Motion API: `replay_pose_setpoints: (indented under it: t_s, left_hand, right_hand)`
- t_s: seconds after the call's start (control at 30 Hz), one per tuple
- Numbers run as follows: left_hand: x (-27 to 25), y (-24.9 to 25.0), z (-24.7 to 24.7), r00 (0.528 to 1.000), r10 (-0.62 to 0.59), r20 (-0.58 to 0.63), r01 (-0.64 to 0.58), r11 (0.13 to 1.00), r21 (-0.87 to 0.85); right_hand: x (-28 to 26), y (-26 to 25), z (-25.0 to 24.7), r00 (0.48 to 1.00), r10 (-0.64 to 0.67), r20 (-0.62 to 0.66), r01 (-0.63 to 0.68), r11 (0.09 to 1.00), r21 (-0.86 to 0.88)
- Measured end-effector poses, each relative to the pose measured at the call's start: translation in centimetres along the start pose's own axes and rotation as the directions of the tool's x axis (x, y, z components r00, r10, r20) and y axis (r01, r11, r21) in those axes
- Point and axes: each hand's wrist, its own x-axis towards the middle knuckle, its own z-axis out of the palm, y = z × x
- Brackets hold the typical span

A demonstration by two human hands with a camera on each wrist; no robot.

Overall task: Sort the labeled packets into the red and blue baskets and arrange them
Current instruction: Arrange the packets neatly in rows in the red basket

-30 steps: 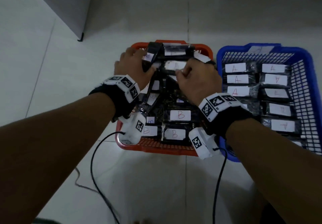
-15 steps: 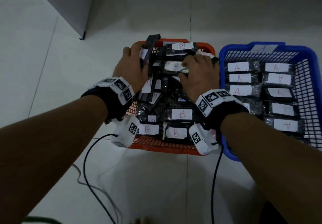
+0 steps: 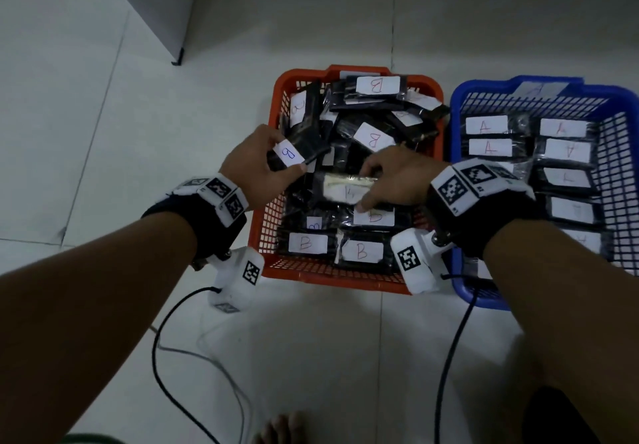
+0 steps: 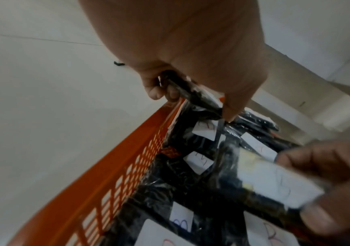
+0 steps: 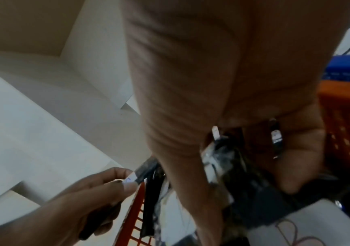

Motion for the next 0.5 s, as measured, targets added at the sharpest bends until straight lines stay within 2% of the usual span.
replay_pose_setpoints:
  t_s: [0.07, 0.17, 0.3, 0.4, 0.5]
  left_hand:
    - [0.1, -0.3, -0.1, 0.997, -0.075, -0.032, 0.072, 0.995, -0.075]
    - [-0.2, -0.9, -0.6, 0.988, -0.131, -0.078, 0.119, 0.983, -0.141]
    - [-0.9, -1.5, -1.1, 0.983, -0.165, -0.079, 0.149, 0.974, -0.171]
    - [-1.2, -2.2, -0.9, 0.989, -0.141, -0.047, 0.135, 0.984, -0.117]
    - [-1.5, -2.5, -0.7, 0.991, -0.131, -0.036, 0.126, 0.983, -0.132]
  right_hand:
    - [0.0, -0.4, 0.5, 0.994, 0.030, 0.107, -0.029, 1.000, -0.010]
    - [0.6, -1.2, 1.7, 0.988, 0.000, 0.157, 0.004, 1.000, -0.025]
    - [1.6, -2.8, 3.3, 0.981, -0.086, 0.174, 0.112, 0.983, -0.146]
    - [2.5, -3.0, 4.2, 0.980, -0.101, 0.173, 0.125, 0.983, -0.132]
    - [3.1, -2.8, 5.3, 0.979, -0.169, 0.115, 0.184, 0.974, -0.131]
